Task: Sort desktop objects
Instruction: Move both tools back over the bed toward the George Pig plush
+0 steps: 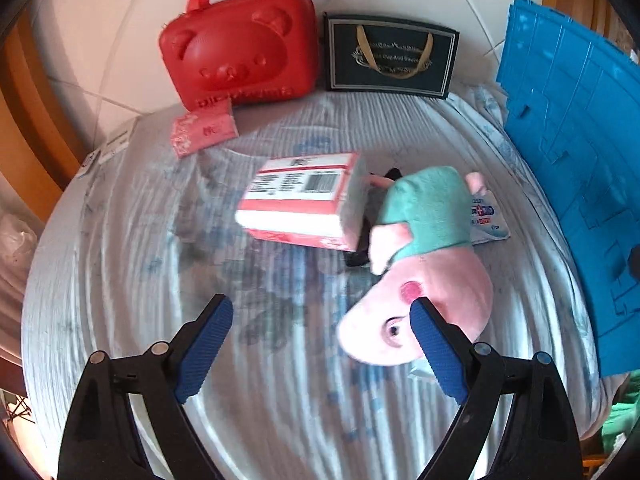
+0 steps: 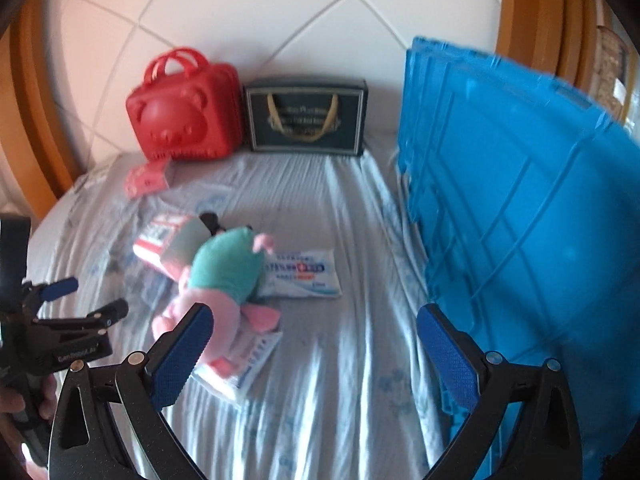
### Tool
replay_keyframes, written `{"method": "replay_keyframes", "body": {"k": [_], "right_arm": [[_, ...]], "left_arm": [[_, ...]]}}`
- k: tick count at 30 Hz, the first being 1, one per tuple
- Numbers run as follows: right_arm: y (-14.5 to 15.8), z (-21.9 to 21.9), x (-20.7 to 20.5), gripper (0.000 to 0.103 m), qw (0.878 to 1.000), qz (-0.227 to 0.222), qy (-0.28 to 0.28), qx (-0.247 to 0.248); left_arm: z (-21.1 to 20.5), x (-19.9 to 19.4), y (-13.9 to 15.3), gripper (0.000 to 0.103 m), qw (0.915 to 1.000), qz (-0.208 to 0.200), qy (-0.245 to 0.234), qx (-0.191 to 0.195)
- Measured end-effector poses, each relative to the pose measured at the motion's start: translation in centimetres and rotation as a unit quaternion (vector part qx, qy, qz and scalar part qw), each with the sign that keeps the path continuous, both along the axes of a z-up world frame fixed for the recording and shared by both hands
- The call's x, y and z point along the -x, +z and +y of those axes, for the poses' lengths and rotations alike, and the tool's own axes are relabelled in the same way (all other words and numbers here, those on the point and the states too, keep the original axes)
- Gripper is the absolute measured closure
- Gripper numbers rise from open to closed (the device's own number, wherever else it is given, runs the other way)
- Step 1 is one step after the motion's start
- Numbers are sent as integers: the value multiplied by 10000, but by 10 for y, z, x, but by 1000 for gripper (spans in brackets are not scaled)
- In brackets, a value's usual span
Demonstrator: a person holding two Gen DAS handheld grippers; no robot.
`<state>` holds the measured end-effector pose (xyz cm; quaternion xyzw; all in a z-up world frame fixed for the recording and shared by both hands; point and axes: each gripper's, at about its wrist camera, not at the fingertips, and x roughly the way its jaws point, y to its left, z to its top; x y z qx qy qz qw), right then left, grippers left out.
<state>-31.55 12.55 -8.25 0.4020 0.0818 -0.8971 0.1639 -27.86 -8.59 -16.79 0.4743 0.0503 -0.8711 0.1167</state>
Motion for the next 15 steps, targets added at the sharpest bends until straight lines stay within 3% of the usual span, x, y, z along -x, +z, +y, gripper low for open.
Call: {"method": "replay_keyframes", "body": {"k": [5,8,10,13,15], "right_arm": [[-18,10,19,0,9998,-175,92,6],[-25,15,31,0,9994,-291,178,64],[-30,13,37,0,9991,-341,241,39],[-38,10,44,0,9979,-503,388,141],[-46,6,49,0,9962,-670,494,240]], "left_arm": [[28,37,-27,12,9969,-27,-19,-785],[46,47,-52,11,9952,-352,-267,-876],[50,42,-53,11,9973,-288,-315,-597],[36,20,-52,11,9985,-402,-326,189],[21,6,-60,11,9952,-723,-378,532]]}}
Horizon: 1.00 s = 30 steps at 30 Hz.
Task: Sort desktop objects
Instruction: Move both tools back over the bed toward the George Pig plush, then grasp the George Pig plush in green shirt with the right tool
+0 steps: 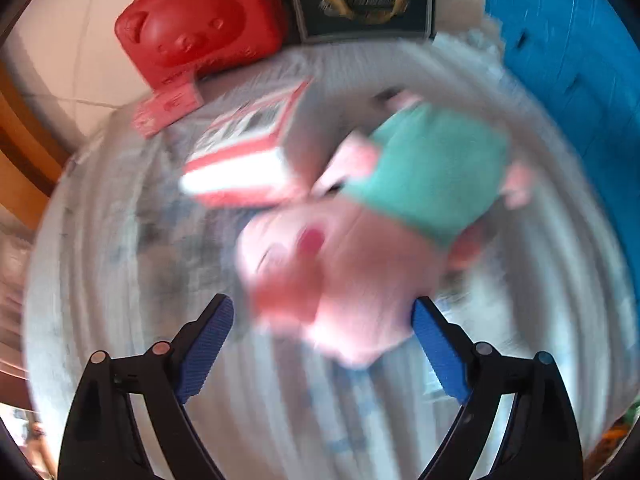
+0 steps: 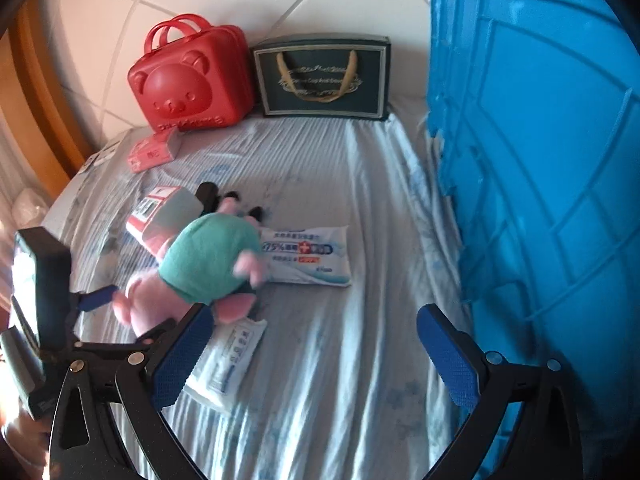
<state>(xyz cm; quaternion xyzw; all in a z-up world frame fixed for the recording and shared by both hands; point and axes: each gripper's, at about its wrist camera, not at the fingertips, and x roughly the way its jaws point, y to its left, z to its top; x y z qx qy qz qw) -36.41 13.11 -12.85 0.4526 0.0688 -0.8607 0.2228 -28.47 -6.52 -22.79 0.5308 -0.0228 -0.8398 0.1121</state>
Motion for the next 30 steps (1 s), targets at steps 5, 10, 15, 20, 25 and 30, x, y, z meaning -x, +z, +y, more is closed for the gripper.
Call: {"method": "replay_keyframes", "body": {"k": [5,10,15,20,25,30], "right_arm": [[-21,-19,3,0,9985,-454,288,142],[-31,-41,1,0,9969,-557,509,220],[-29,-49,2,0,9968,-434,637,216],[-34,-56,10,0,9960,-354,819,69],[-45,-57,19,0,9945,-570,870,127],[-49,-65,19,0,9917,-630,1104,189]], "left_arm": [[-35,-33,-4,11,9970,-217,239,700],[-50,-49,25,11,9978,255,570,-238],[-27,-32,35,11,9899,683,617,-1076],[-9,3,-2,11,9930,349,594,-964],[-15,3,-8,10,9966,370,419,-612],[-28,-6,-5,8,9979,277,269,-518]]}}
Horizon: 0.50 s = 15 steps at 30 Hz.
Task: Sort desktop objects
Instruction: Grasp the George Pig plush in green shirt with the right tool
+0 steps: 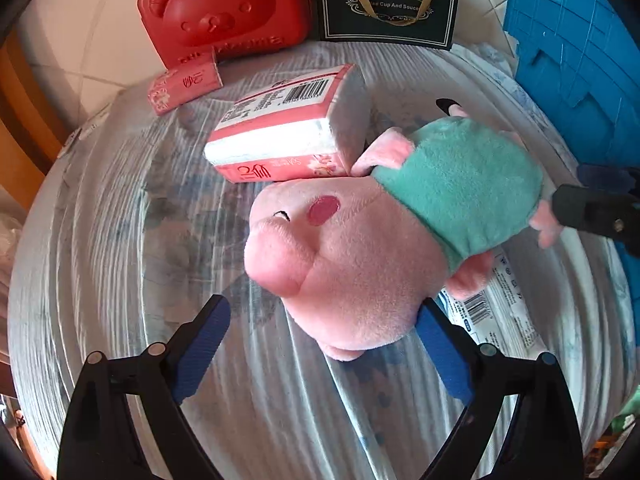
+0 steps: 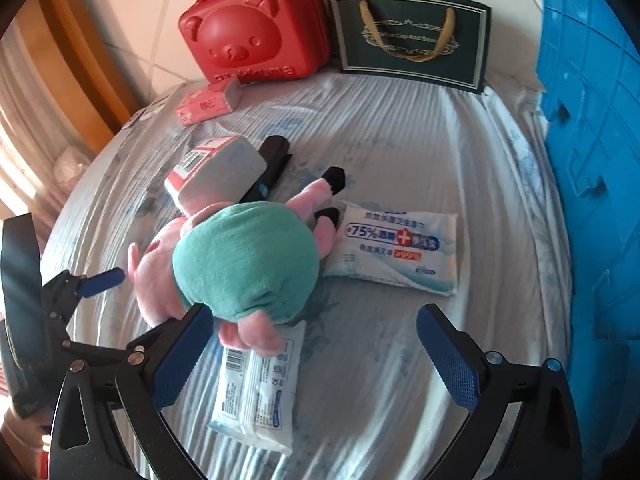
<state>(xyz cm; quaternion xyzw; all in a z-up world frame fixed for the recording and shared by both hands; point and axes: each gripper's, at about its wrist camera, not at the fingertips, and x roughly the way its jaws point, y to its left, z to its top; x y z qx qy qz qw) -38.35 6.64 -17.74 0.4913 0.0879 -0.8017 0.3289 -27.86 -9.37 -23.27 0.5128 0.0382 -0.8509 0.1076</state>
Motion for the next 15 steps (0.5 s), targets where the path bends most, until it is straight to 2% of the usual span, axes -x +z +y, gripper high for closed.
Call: {"method": "replay_keyframes", "body": {"k": [4,7,10,12,13,15], "right_arm": [[-5,-16,0,0,9998,-43,171,14],[-9,-28,3,0,9996,136,261,-8],[-18,-38,10,0,9993,74,376,-31],[-24,-43,12,0,9990,31,439,-47],[-25,-45,12,1,9989,17,469,-7],[-26,-46,11,24,9985,-11,535,119]], "left_arm": [[7,6,1,8,10000,37,30,5],[8,12,-9,8,9996,-33,140,-236],[4,20,-22,8,9979,-180,301,-549],[3,24,-29,8,9973,-244,370,-593],[3,24,-29,13,9974,-203,371,-582],[5,21,-24,29,9975,-63,253,-653]]}}
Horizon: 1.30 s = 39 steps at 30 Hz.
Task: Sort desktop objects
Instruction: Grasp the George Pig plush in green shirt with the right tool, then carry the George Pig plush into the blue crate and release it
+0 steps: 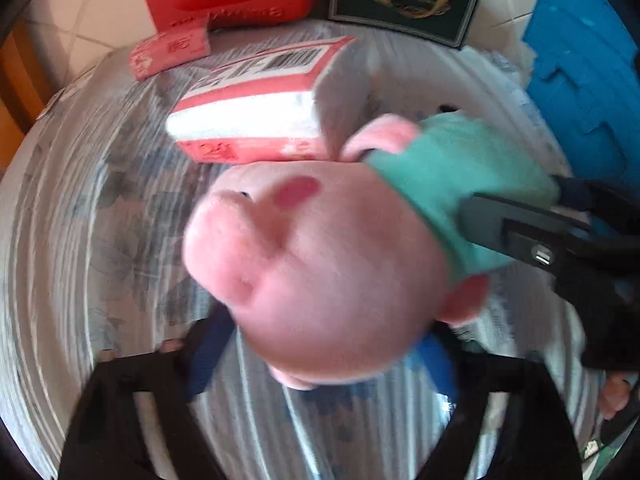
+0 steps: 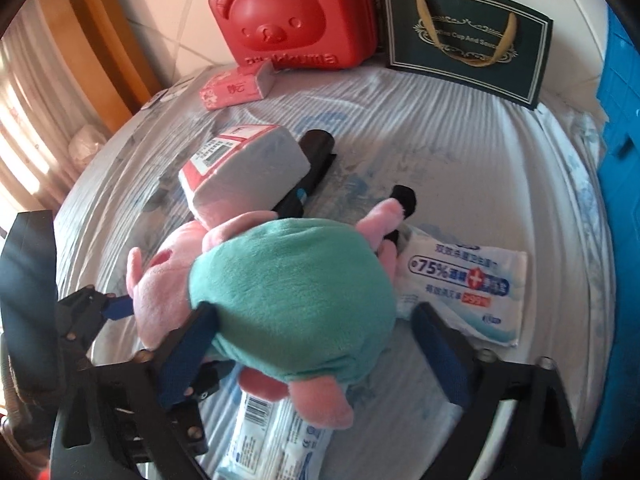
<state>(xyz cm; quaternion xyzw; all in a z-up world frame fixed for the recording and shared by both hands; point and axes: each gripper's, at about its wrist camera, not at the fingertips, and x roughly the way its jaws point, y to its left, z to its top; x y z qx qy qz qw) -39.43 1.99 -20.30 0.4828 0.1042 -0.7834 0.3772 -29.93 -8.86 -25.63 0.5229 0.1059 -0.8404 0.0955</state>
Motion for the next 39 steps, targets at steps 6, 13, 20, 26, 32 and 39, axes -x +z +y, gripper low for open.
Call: {"method": "replay_keyframes", "body": {"k": [6,13,20,26,32,39], "right_arm": [[15,5,-11,32,9998,131,-8,119],[67,19,-35,32,9971,599,-112,452],[128,47,-66,32,9903,1059,-499,746],[173,75,-91,32,9816,1430,-831,957],[210,107,-112,33,9699,1851,-1180,1052],[260,162,-131,33,9484,2357,-1779,1153]], "left_arm": [[2,-14,22,33,9993,267,-160,193],[10,-34,78,33,9944,866,-362,478],[29,-53,134,33,9855,1410,-699,627],[51,-64,176,33,9727,1917,-1063,763],[75,-65,209,33,9584,2310,-1446,844],[133,-58,263,33,9305,2866,-2105,883]]}}
